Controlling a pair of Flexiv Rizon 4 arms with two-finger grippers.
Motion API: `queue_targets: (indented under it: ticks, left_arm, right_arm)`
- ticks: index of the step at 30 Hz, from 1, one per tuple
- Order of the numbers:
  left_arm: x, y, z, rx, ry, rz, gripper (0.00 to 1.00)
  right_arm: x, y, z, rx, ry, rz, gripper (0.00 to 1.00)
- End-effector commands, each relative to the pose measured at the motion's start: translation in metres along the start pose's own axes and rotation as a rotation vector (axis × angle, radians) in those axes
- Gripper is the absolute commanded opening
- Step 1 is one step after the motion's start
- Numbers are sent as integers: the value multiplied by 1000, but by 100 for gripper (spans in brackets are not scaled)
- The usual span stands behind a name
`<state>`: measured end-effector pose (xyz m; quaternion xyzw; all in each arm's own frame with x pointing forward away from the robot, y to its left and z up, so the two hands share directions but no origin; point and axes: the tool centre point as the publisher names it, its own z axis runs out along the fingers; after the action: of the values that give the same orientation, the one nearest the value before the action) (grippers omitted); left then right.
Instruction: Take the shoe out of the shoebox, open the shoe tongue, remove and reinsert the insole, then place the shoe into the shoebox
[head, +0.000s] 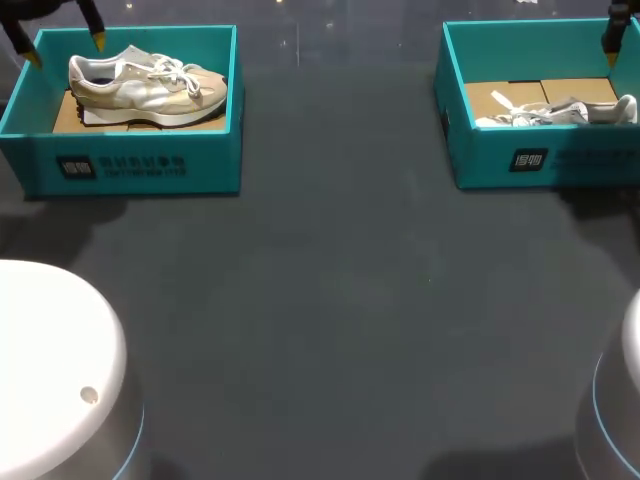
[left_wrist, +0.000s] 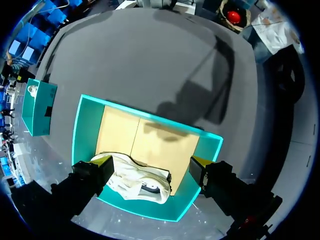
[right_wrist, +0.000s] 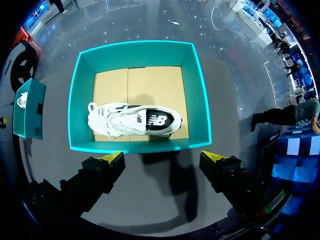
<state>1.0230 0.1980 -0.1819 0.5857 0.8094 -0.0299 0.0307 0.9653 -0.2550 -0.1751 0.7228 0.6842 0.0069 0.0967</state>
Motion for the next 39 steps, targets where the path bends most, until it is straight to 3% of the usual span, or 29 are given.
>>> queue_targets:
  ticks: [1, 3, 9, 14, 17, 27, 34, 39]
  left_arm:
    - [-1, 2, -1, 4, 4, 1, 100]
    - [-1, 2, -1, 4, 4, 1, 100]
    - [3, 54, 14, 34, 15, 91, 100]
    - [8, 98, 24, -10, 48, 160, 100]
    - [6, 121, 30, 4, 75, 188, 100]
    - [6, 121, 30, 4, 75, 188, 100]
    - [8, 146, 57, 3, 68, 183, 100]
    - [15, 151, 69, -9, 69, 189, 100]
  right_arm:
    - [0, -1, -1, -1, -1, 1, 100]
    - [0, -1, -1, -1, -1, 1, 100]
    - [0, -1, -1, -1, -1, 1, 100]
    - [0, -1, -1, -1, -1, 1, 100]
    - [0, -1, -1, -1, -1, 1, 100]
    - [0, -1, -1, -1, -1, 1, 100]
    - [0, -1, -1, -1, -1, 1, 100]
    - [0, -1, -1, -1, -1, 1, 100]
